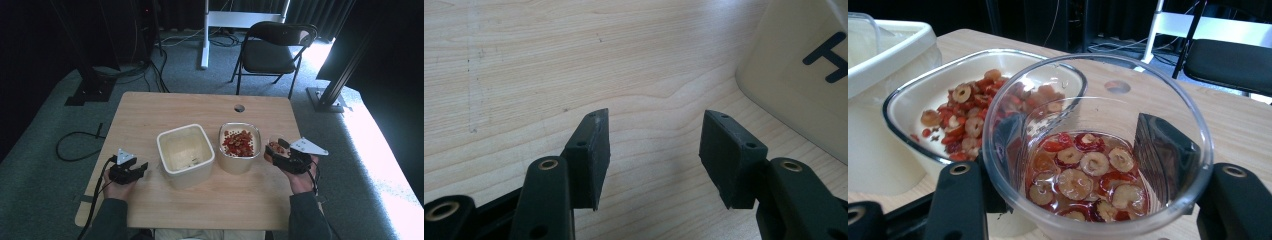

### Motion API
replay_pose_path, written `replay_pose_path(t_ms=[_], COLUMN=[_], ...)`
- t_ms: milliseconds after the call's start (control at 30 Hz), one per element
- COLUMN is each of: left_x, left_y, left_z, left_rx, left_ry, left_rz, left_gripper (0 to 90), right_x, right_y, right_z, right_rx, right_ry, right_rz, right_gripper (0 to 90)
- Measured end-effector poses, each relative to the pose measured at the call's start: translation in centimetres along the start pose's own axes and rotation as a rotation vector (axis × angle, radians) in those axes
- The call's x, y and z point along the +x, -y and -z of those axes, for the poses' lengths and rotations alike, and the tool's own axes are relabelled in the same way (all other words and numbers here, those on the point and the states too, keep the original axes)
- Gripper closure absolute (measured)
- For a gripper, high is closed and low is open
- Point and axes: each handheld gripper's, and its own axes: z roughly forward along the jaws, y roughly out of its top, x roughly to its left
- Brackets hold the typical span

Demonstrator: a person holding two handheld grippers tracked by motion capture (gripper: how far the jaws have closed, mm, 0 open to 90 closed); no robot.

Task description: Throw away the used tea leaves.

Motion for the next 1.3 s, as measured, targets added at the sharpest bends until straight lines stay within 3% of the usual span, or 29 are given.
replay_pose_path(t_ms=[900,1300], left_x=[0.1,0.1], left_y=[0.0,0.0], left_z=[-0.1,-0.1], left_rx=[0.002,0.004], left_ry=[0.000,-0.001], left_rz=[0.006,0.006], left_gripper=[46.7,46.7], right_x=[-1.7,-1.6], right_y=[-2.9,-4.5], right_z=[-0.8,-1.1], right_rx=[-0.019,-0.026], right_ry=[0.034,0.014], right_rz=[0.003,0.006], right_gripper=[38.1,37.8])
